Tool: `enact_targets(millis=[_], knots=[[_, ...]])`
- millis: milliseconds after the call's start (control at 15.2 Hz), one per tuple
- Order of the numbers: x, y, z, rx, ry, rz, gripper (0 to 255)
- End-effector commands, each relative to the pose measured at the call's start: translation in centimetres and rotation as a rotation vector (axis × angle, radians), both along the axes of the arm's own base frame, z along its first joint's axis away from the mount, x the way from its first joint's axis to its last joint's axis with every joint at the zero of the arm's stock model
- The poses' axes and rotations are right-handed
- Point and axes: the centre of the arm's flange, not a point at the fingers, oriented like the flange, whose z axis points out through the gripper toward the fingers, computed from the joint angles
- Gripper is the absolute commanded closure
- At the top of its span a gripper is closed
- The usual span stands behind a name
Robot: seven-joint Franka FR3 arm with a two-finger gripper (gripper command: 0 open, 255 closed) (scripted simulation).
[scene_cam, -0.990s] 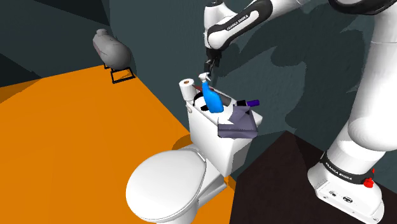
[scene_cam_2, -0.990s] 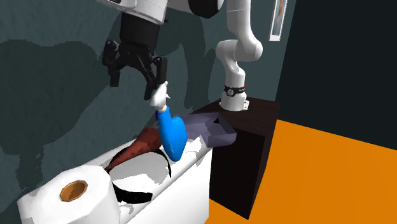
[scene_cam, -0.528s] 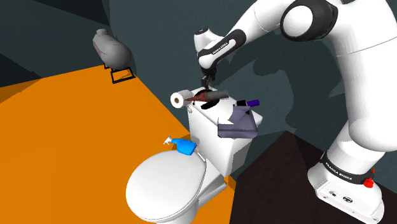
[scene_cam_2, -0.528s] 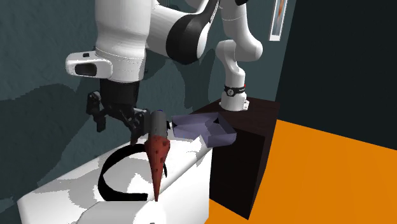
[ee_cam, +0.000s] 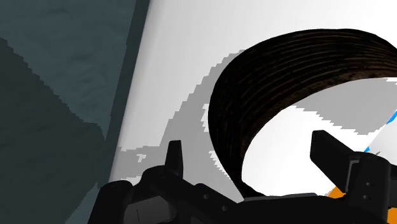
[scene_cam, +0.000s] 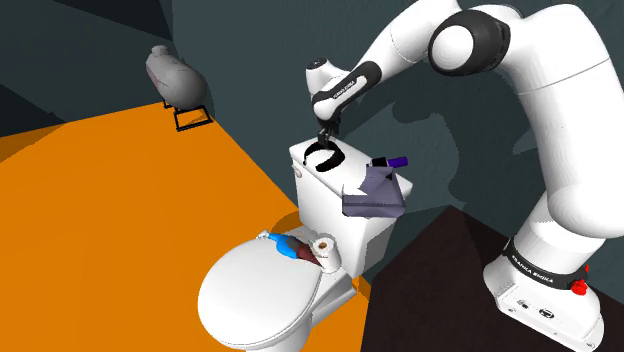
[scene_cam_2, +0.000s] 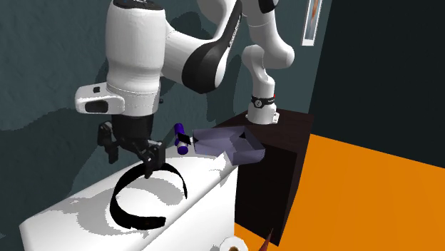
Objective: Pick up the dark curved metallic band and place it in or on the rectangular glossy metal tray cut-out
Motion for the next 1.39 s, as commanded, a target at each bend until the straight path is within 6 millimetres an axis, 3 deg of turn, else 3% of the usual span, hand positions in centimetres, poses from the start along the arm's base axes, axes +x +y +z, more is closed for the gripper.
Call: enact_targets(millis=[0, 396, 462, 1056, 1320], knots=[[0.1, -0.1, -0.3, 0.0, 0.0, 0.0, 0], [0.1, -0.1, -0.3, 0.0, 0.0, 0.0, 0], [0.1, -0.1, -0.3, 0.0, 0.0, 0.0, 255], [0.1, -0.1, -0.3, 0.0, 0.0, 0.0, 255], [0.1, -0.1, 1.8, 0.0, 0.0, 0.0, 255]])
